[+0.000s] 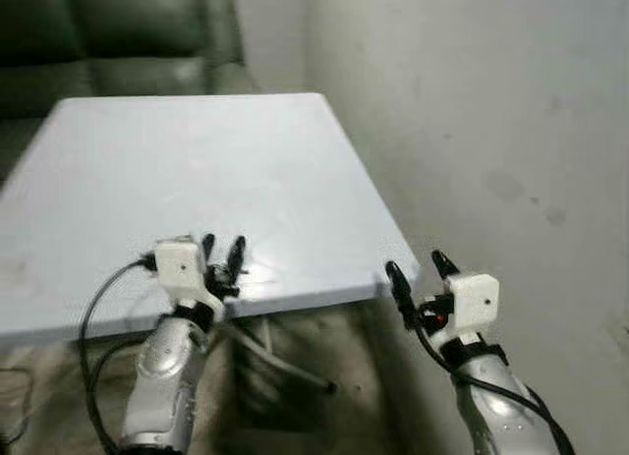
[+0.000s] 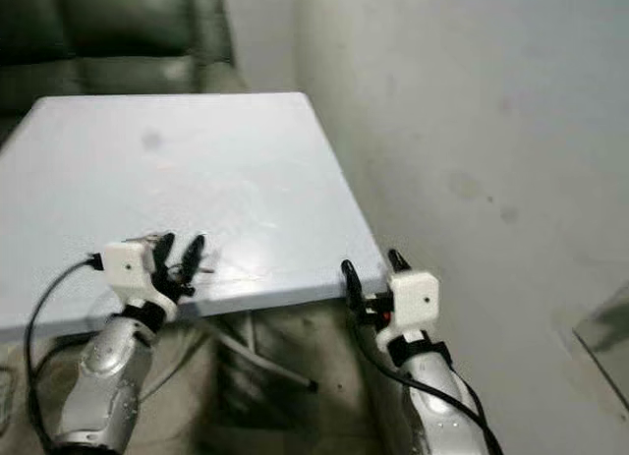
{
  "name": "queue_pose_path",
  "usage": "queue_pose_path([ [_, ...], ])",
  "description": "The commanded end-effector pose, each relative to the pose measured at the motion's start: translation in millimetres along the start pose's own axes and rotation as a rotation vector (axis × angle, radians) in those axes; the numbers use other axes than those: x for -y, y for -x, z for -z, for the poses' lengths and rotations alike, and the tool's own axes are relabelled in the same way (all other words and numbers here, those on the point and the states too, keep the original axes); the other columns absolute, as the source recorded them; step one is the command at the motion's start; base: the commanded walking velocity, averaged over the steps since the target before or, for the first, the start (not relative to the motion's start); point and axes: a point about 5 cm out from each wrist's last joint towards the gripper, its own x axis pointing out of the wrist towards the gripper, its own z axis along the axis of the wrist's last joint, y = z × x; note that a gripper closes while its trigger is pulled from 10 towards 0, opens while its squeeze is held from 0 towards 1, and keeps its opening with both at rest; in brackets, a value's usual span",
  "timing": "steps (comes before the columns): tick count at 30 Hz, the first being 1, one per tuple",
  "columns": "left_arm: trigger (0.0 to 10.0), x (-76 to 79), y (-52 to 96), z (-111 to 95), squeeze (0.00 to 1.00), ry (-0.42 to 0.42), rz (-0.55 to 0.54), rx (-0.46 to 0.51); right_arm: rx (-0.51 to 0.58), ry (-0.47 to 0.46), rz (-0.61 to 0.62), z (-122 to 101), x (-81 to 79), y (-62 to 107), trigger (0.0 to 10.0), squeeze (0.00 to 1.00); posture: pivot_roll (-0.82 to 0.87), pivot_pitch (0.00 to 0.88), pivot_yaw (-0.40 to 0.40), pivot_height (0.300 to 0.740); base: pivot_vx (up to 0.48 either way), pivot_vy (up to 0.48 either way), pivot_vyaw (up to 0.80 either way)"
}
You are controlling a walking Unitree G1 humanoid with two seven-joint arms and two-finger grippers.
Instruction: Hang keys on a hook
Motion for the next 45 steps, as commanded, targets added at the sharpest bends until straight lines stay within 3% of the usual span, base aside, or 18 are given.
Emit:
queue_pose_path([
  [1, 10.0, -7.0, -1.7, -5.5, 0.0, -0.019, -0.012, 0.004, 0.008, -0.009, -0.012, -2.3, -3.2, -6.6, 10.0, 0.0, -0.08, 0.0, -0.05, 0.74, 0.0, 0.0, 0.8],
  [7, 10.0, -7.8, -2.1, -4.8, 0.0, -0.022, -0.017, -0.006, 0.0, -0.005, -0.008, -1.8, -1.6, -10.9, 10.0, 0.0, -0.08, 0.0, -0.051, 0.74, 0.0, 0.0, 0.8],
  [18, 10.0, -10.2, -3.5, -3.5, 0.0, -0.017, -0.029, -0.027, -0.005, -0.045, -0.001, -1.5, 0.9, -13.7, 10.0, 0.0, -0.08, 0.0, -0.053, 0.74, 0.0, 0.0, 0.0],
  [45, 10.0, -12.3, -5.1, -4.1, 0.0, -0.025, -0.036, -0.036, -0.013, -0.062, 0.006, -1.0, 0.9, -14.5, 10.0, 0.0, -0.08, 0.0, -0.055, 0.74, 0.0, 0.48, 0.0],
])
